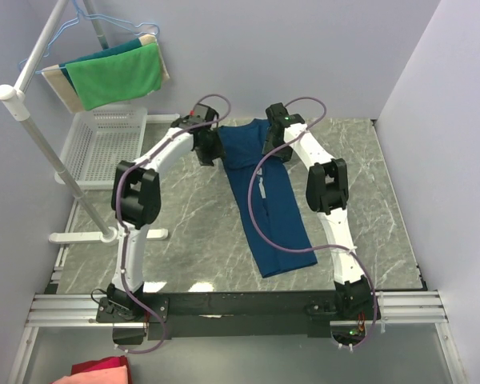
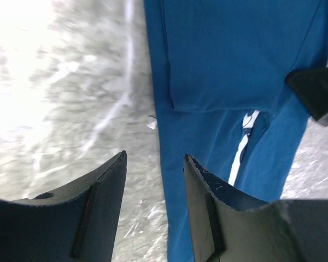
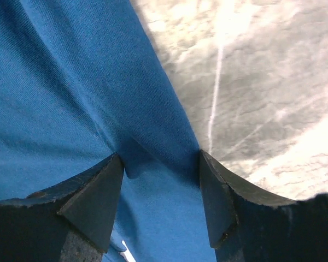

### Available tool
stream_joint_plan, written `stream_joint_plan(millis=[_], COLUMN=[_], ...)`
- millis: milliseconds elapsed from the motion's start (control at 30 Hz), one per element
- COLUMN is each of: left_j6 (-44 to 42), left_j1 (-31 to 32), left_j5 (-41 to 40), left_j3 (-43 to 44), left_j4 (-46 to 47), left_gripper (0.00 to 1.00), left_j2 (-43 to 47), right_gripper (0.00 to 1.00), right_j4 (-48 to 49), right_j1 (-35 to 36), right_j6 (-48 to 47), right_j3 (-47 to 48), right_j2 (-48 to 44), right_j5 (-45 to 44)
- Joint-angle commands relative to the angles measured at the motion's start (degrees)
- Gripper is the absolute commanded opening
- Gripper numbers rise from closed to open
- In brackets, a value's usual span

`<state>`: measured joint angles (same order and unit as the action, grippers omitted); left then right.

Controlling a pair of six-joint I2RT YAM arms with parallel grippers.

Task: Fold and stack the t-shirts
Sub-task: Fold the tshirt

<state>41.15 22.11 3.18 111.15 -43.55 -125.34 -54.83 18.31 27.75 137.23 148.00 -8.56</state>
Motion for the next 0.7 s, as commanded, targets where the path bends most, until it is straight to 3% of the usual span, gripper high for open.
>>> stream_joint_plan(millis=[0, 233, 400, 667], left_j6=[-0.54, 0.07, 1.21, 2.71], left_j1=[2.49, 5.93, 7.42, 7.77], left_j5=[0.25, -0.89, -1.6, -0.03], left_j3=[4.33, 4.95, 3.02, 6.79], left_j4=[-1.27, -3.82, -4.35, 3.02], left_gripper=[0.52, 0.51, 0.51, 0.53], left_j2=[-2.97, -5.09, -4.3, -7.55], right_gripper=[0.63, 0.62, 0.55, 0.57], right_j4=[-4.33, -6.87, -0.73, 10.62], right_j1=[-1.08, -1.78, -3.01, -3.01], right_j6=[2.39, 8.28, 10.05, 7.59], right_j3=[-1.61, 3.83, 1.74, -5.13], right_j2=[-0.78, 0.53, -0.61, -14.84], right_j5=[-4.18, -5.16, 0.71, 1.35])
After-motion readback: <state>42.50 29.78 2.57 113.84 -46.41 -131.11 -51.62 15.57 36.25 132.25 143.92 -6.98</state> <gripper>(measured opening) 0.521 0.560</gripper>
